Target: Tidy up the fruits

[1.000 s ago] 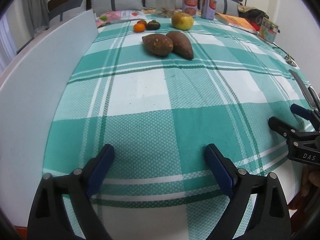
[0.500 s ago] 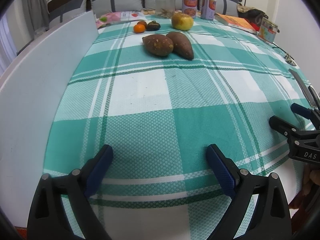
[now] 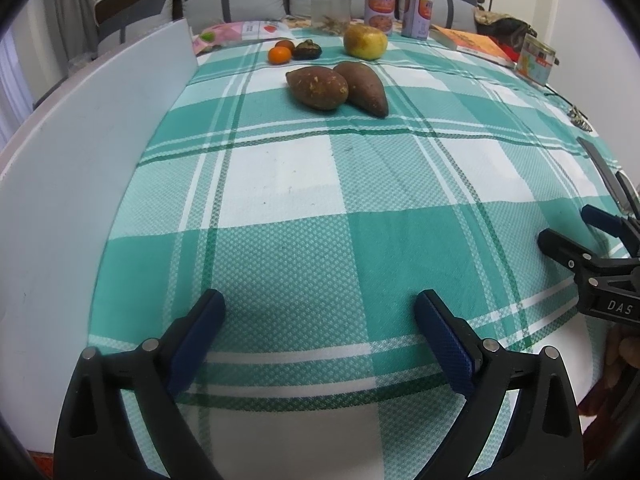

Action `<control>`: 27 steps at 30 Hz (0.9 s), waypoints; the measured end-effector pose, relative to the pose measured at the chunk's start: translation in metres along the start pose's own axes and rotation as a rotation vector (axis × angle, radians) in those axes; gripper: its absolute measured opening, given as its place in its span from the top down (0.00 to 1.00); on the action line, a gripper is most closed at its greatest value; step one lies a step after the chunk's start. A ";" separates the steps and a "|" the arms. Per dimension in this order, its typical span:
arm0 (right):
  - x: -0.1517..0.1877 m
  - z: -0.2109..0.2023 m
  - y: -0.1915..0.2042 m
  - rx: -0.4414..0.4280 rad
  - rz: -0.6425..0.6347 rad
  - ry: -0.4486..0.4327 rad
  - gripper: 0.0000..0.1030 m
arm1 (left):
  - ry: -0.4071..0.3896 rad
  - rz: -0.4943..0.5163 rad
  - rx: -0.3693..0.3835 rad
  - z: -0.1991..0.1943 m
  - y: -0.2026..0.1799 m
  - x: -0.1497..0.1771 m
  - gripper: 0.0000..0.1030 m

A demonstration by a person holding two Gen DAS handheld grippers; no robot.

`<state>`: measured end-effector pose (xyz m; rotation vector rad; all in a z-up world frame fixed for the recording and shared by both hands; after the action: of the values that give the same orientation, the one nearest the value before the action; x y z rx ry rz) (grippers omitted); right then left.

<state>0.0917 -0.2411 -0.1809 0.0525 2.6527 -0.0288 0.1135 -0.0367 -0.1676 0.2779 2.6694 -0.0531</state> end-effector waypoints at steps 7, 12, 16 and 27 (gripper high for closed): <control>0.000 0.000 0.000 -0.001 0.000 0.000 0.00 | -0.001 -0.082 0.173 -0.017 0.015 -0.021 0.07; 0.000 0.000 0.000 -0.001 0.000 0.001 0.00 | -0.039 -0.201 0.283 -0.020 0.034 -0.101 0.08; -0.001 0.000 0.000 -0.002 -0.002 0.002 0.00 | -0.014 -0.241 0.242 0.011 0.034 -0.156 0.09; -0.001 0.000 0.001 -0.004 -0.002 0.003 0.00 | 0.058 -0.272 0.148 0.070 0.038 -0.178 0.24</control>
<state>0.0926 -0.2401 -0.1800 0.0479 2.6562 -0.0240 0.3076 -0.0384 -0.1508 -0.0399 2.7471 -0.3335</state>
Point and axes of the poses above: each gripper's, at about its wrist camera, not at the fingertips, and z roughly the way its jaws point, y to its left, x to its underside, the point moved 4 cm from there along z, roughly the way its jaws point, and after that the axes turned 7 degrees about y, right-handed, at the moved point
